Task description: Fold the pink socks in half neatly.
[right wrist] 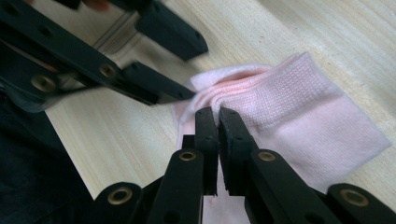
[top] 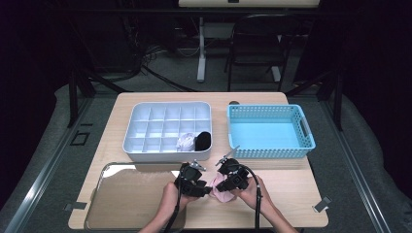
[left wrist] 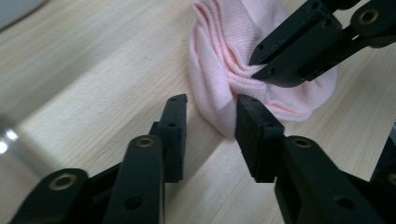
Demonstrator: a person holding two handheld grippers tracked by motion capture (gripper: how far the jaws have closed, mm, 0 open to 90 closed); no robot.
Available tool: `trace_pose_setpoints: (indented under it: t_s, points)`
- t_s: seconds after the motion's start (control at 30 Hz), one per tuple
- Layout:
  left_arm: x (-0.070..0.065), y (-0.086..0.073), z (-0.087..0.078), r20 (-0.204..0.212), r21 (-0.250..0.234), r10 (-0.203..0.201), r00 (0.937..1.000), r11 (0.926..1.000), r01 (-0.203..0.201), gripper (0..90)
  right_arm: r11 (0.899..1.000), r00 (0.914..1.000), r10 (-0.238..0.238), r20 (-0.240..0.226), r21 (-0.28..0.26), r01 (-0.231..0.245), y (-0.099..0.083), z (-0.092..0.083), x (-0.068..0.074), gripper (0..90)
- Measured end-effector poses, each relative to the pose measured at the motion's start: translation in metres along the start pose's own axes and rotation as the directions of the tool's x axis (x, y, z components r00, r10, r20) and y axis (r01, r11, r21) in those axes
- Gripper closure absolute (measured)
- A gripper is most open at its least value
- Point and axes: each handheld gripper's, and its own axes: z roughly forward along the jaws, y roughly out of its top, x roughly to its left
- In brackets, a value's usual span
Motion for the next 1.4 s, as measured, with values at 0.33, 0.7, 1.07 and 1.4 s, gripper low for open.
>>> trace_pose_setpoints:
  t_s: [0.33,0.7,1.07,1.4]
  points:
    - [-0.004,0.012,-0.007,-0.006,-0.064,-0.022,0.9997,0.9977,0.022,44.7,0.992,0.9989,0.046,-0.006,-0.117,-0.046,-0.008,-0.043,-0.006,63.9]
    - [-0.008,0.01,0.009,0.002,-0.045,-0.03,0.9995,0.9985,0.03,44.7,0.962,0.9645,0.257,0.059,-0.107,-0.25,-0.04,-0.032,-0.019,61.4]
    - [-0.009,0.005,0.015,0.03,-0.03,-0.016,0.9994,0.9994,0.016,65.8,0.961,0.9591,0.276,0.063,-0.02,-0.275,-0.039,-0.007,-0.017,63.3]
    - [-0.01,0.004,0.017,0.021,-0.032,-0.007,0.9997,0.9995,0.008,76.2,0.951,0.9513,0.307,0.023,-0.042,-0.306,-0.042,-0.006,-0.022,81.5]
